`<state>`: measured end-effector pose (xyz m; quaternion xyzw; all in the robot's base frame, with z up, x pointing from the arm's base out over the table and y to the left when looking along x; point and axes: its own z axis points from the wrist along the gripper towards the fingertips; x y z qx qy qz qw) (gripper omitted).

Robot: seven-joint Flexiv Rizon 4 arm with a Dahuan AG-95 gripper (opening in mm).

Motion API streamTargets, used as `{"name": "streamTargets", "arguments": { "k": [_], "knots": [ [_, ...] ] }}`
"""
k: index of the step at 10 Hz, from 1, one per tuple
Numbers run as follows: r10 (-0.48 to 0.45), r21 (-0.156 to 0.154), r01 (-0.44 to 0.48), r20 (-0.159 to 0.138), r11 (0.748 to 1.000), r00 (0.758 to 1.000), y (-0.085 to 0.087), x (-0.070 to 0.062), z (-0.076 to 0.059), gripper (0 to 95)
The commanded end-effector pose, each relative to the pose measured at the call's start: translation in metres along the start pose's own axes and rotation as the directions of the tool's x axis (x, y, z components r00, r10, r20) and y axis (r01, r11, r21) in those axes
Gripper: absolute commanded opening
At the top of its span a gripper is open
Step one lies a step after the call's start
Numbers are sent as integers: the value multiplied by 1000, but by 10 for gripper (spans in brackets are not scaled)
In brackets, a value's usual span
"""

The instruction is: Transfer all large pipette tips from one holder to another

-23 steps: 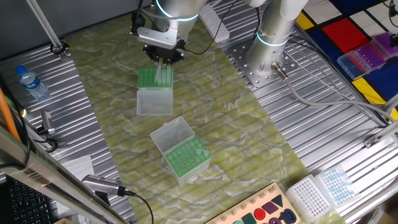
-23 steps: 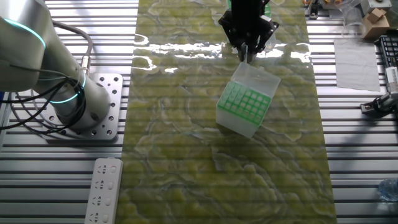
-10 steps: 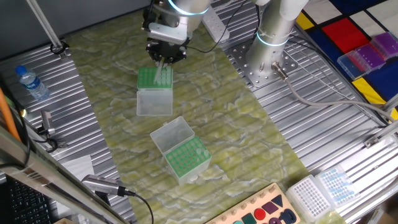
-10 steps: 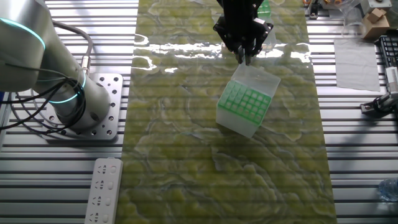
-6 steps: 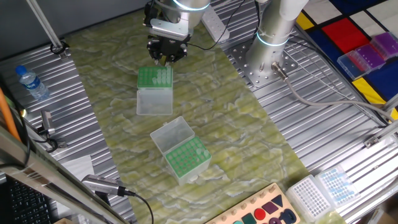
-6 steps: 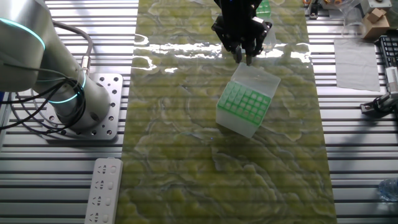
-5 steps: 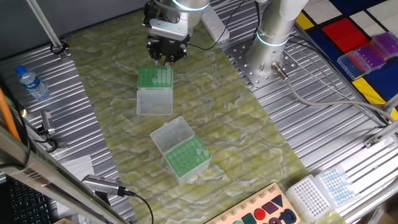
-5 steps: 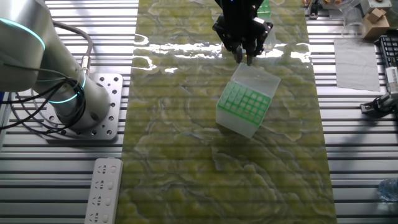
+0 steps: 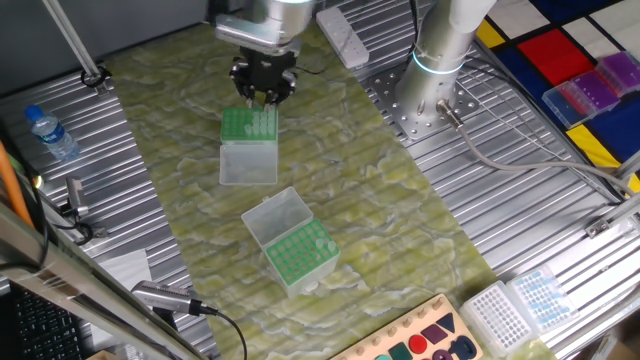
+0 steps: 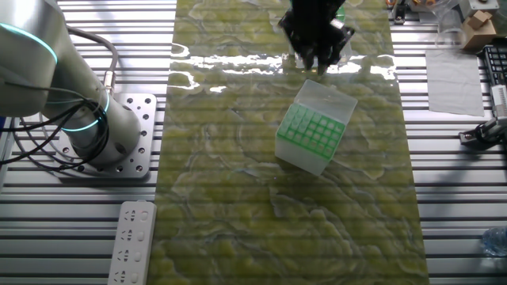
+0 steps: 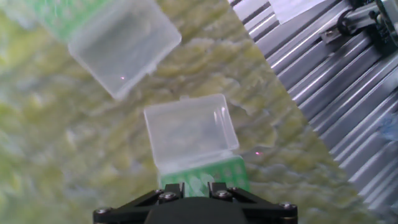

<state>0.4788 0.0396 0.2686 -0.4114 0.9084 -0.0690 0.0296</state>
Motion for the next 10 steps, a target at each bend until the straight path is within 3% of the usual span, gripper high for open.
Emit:
{"name": "streamTargets", "arguments": {
  "k": [1,3,5,6,7,9,10],
  "knots": [
    [262,-109,-276,-127,955,957,43,-79,-11,0],
    [387,-110,-404,-147,908,910,90,-126,-10,0],
    [501,-130,-521,-160,844,851,130,-152,-5,0],
    [527,-137,-549,-164,825,834,139,-156,-4,0],
    [553,-183,-578,-173,795,815,150,-161,-2,0],
    [566,-228,-597,-191,770,802,153,-162,-1,0],
    [574,-234,-606,-194,760,795,153,-162,-1,0]
  ]
}}
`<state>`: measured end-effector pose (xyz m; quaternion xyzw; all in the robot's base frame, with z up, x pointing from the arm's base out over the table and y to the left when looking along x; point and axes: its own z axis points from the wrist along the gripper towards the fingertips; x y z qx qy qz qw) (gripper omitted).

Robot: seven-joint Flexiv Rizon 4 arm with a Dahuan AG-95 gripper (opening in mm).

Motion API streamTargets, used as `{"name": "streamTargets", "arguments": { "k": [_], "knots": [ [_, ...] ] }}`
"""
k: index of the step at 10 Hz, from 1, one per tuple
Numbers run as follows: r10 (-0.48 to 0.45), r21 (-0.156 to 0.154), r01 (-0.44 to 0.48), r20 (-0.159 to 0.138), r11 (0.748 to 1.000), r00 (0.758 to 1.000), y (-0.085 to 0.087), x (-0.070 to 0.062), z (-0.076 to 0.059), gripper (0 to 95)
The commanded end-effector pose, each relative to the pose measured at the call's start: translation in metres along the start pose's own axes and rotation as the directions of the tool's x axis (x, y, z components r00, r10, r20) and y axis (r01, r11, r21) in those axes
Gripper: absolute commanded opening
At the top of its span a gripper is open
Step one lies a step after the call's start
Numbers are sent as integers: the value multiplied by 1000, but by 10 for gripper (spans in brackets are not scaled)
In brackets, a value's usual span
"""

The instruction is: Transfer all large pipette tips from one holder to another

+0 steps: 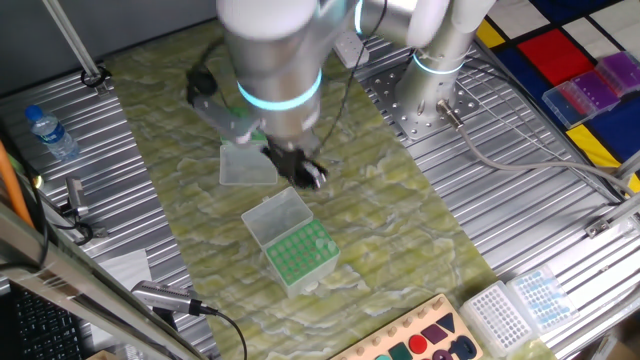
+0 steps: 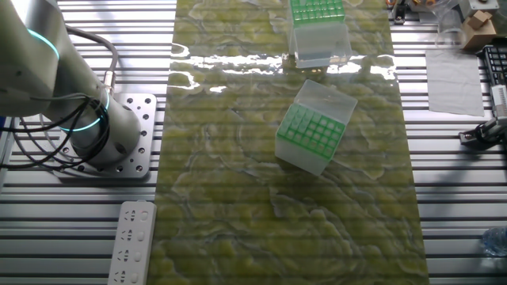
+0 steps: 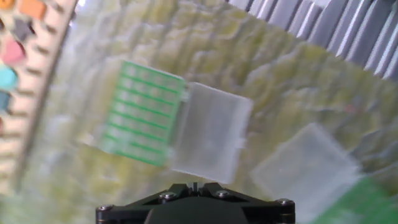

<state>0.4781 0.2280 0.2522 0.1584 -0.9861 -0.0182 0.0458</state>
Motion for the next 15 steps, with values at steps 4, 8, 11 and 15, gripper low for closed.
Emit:
{"name": "streamTargets", "arguments": {
  "k": [4,8,11,15],
  "knots": [
    [45,-83,-49,-42,995,998,33,-5,7,0],
    [125,-86,-129,-49,988,991,33,-5,7,0],
    [181,-63,-184,-55,981,982,35,-6,10,0],
    [190,-57,-192,-40,980,981,49,-11,38,190]
  ]
}}
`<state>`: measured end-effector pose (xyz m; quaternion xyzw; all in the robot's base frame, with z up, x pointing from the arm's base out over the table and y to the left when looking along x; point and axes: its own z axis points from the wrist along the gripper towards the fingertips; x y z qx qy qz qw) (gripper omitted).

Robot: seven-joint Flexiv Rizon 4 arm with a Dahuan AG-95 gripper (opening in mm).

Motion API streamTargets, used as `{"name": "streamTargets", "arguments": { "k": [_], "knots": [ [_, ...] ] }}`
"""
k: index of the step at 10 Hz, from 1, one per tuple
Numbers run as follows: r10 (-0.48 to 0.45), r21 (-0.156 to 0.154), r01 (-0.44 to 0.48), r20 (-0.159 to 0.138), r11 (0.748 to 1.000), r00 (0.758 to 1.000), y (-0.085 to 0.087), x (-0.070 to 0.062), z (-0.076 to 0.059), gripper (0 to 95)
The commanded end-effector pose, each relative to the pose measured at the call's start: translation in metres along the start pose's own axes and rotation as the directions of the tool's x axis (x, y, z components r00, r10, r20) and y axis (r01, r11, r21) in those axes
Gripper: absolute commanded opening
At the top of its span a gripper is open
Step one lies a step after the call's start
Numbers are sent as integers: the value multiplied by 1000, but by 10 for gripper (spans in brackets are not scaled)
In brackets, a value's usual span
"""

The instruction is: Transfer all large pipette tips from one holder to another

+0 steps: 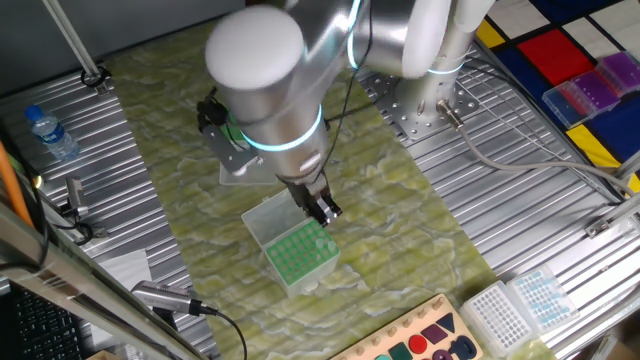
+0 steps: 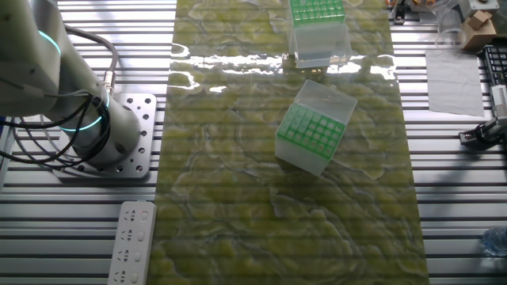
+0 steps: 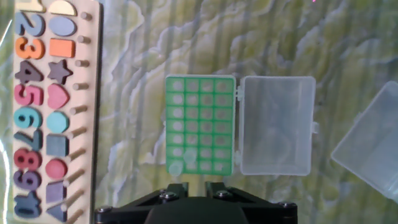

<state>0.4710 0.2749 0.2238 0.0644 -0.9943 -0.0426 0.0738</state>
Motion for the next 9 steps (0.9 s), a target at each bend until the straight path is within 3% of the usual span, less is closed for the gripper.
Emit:
{"name": "streamTargets", "arguments": {
  "k": [1,3,7,9],
  "knots": [
    [6,7,-6,18,1000,1000,4,0,15,190],
    [4,13,-5,34,1000,999,4,-2,28,190],
    [0,21,0,34,1000,999,7,-2,30,190],
    [-60,22,59,29,998,998,7,-2,30,190]
  ]
}}
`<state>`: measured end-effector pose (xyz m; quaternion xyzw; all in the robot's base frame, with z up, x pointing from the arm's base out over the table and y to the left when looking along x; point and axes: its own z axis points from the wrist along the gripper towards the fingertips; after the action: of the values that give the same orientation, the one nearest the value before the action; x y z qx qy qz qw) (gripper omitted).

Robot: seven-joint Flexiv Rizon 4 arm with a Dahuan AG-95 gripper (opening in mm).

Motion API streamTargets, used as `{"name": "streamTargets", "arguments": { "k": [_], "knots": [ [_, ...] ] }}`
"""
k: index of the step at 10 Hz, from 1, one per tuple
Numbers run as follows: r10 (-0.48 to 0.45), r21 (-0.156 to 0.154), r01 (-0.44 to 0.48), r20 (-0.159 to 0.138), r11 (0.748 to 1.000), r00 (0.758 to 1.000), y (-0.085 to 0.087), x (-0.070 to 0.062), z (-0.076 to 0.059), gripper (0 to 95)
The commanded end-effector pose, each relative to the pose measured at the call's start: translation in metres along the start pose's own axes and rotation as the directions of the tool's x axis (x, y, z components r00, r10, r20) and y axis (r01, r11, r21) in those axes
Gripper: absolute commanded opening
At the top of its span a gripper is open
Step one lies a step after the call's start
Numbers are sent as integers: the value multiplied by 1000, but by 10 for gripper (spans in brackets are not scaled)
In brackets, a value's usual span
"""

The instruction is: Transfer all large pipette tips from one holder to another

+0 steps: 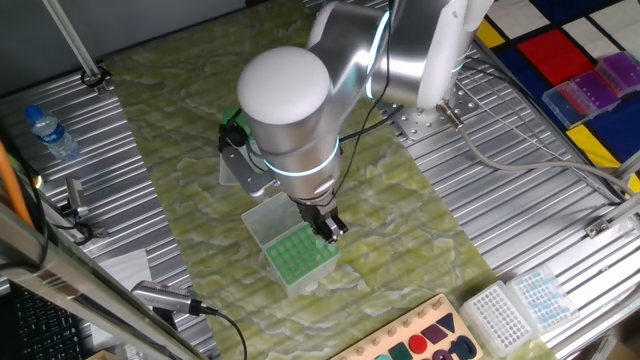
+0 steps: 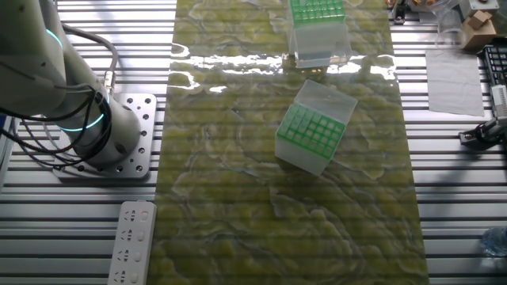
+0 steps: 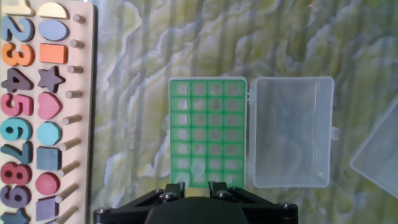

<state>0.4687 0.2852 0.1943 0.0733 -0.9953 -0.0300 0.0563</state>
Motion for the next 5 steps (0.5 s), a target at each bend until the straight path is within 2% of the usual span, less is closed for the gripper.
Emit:
{"name": "streamTargets", "arguments": {
  "k": [1,2,4,5],
  "knots": [
    [-60,-15,60,-6,998,998,-1,1,0,190],
    [-72,-24,72,-8,997,997,-1,1,0,190],
    [-63,-22,62,-19,998,998,-1,1,0,190],
    [-51,-24,51,-15,998,999,-1,1,0,190]
  ]
}}
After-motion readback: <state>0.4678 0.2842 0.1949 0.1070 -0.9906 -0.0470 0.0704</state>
